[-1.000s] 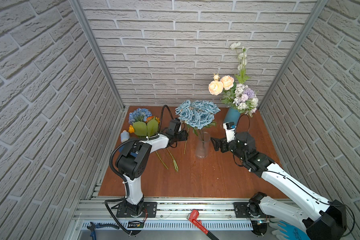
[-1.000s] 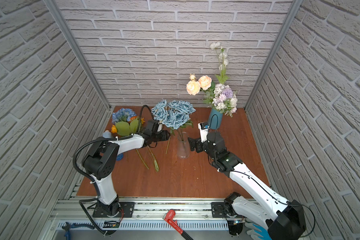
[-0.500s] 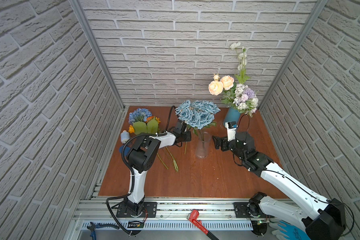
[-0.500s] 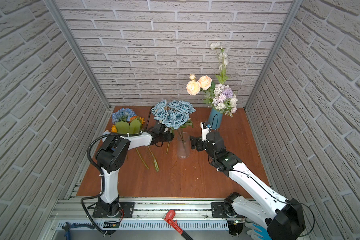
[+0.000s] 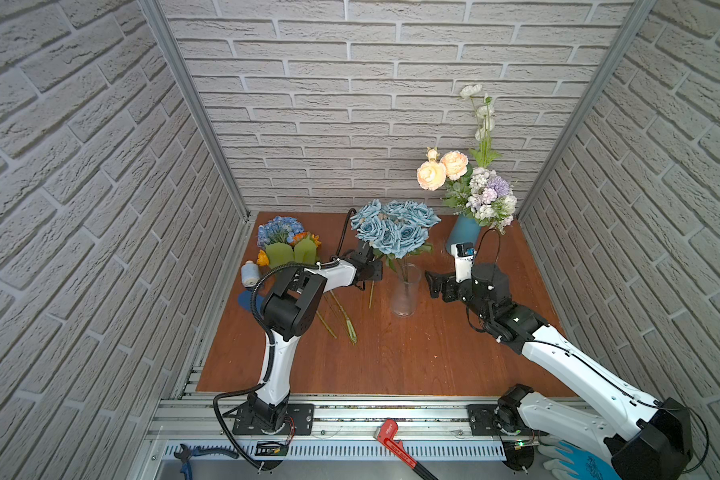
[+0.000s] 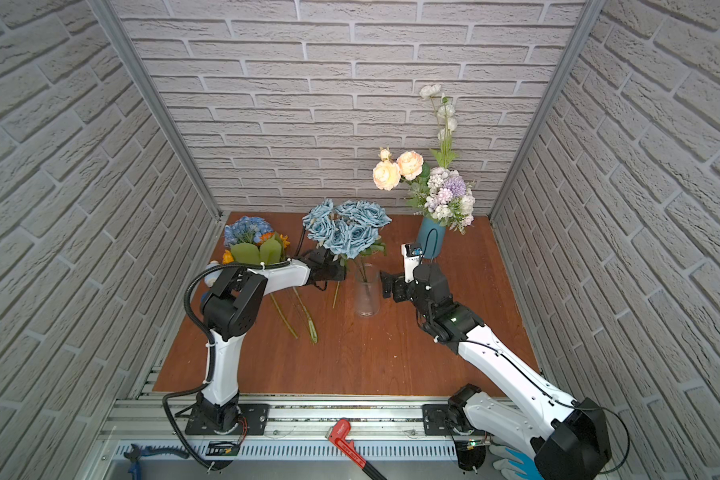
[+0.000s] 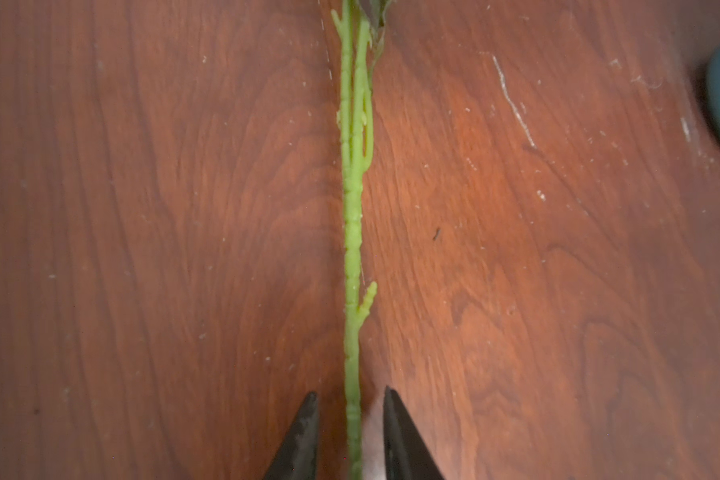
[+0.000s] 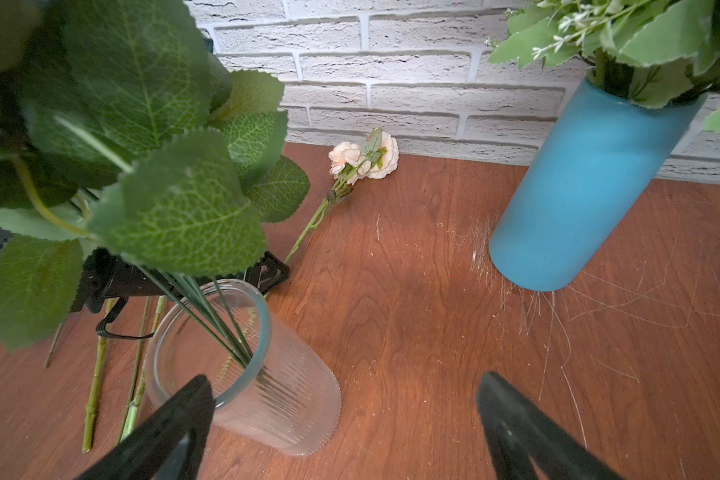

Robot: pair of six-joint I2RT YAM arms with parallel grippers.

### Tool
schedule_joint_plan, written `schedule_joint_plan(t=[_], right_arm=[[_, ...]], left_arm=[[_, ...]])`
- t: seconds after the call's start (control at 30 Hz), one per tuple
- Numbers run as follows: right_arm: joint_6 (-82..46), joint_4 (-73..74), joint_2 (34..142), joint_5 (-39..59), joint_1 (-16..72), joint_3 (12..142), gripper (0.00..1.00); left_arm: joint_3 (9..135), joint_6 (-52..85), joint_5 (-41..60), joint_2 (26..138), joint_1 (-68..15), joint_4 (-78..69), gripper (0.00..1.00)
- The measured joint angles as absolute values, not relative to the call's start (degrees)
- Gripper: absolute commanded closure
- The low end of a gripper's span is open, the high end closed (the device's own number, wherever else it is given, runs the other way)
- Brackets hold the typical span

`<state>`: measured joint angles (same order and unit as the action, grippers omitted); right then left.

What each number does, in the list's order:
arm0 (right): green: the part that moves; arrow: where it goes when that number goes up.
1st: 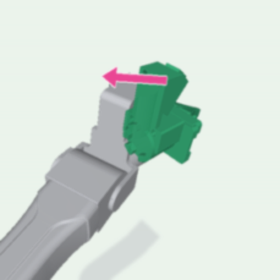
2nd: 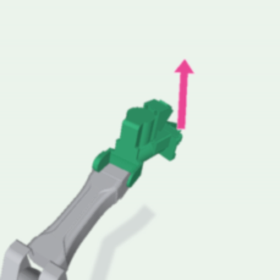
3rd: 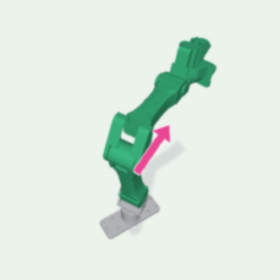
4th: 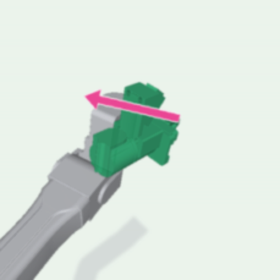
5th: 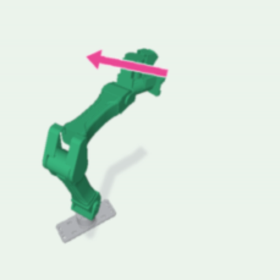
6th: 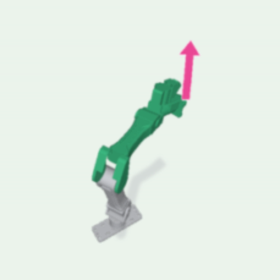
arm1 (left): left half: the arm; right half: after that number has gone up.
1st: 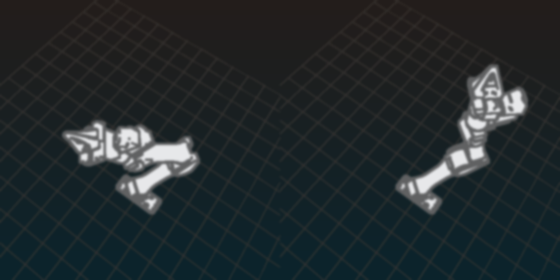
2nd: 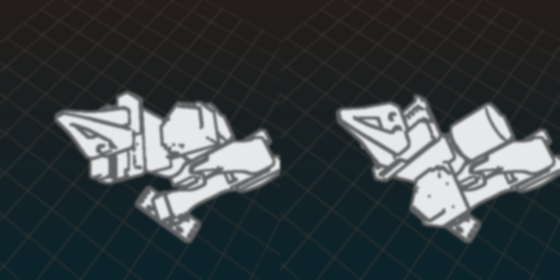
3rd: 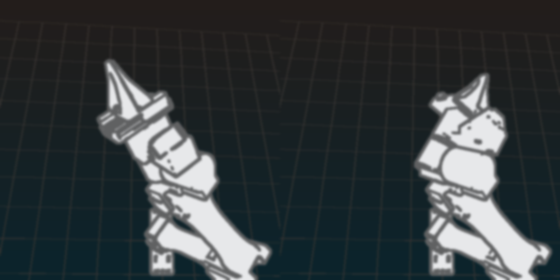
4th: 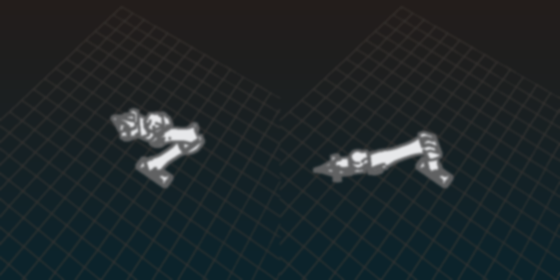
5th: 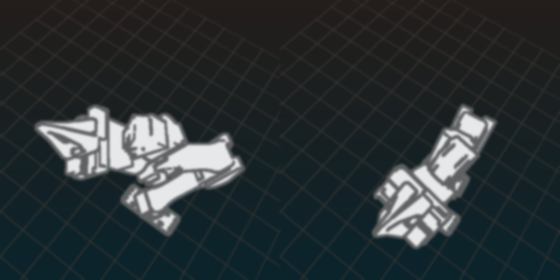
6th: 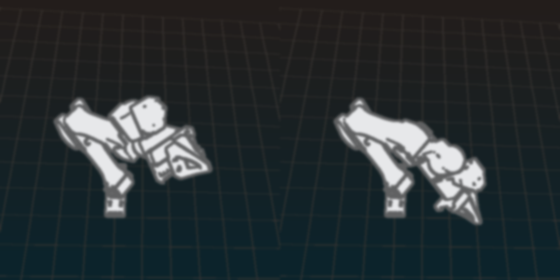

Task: Arrange the flowers into the vase
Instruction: 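Open the right gripper off the roses while the left grasps the pink rose, then lift the pale pink rose with the left gripper and hand it to the right gripper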

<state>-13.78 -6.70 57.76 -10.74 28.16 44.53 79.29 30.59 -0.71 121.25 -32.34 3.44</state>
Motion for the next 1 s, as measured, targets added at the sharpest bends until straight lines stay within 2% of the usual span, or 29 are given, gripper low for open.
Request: schedule_joint_plan(t=[0.1,0.13,0.3,0.47,0.77,1.0], right_arm=[[-13.78,-6.68,57.45,-10.79,28.12,44.53,0.0],[-13.78,-6.68,57.34,-10.85,28.12,44.53,0.0],[-13.78,-6.66,57.21,-11.14,28.12,44.56,0.0],[-13.8,-6.42,57.21,-11.11,28.12,44.58,0.0],[-14.63,-4.95,57.56,-10.13,28.05,45.36,0.0],[-14.66,-3.79,57.56,-7.22,27.97,48.21,0.0]], left_arm=[[79.33,30.2,-1.13,121.38,-32.34,3.6,0.98],[79.33,30.11,-1.26,121.38,-32.34,3.7,1.0],[78.7,29.56,-2.11,121.16,-32.25,2.98,1.0],[72.86,29.93,-2.11,116.46,-31.31,2.07,1.0],[59.96,37.04,2.92,99.31,-23.03,-5.85,1.0],[53.3,39.2,1.93,85.45,-19.62,-10.52,1.0]])
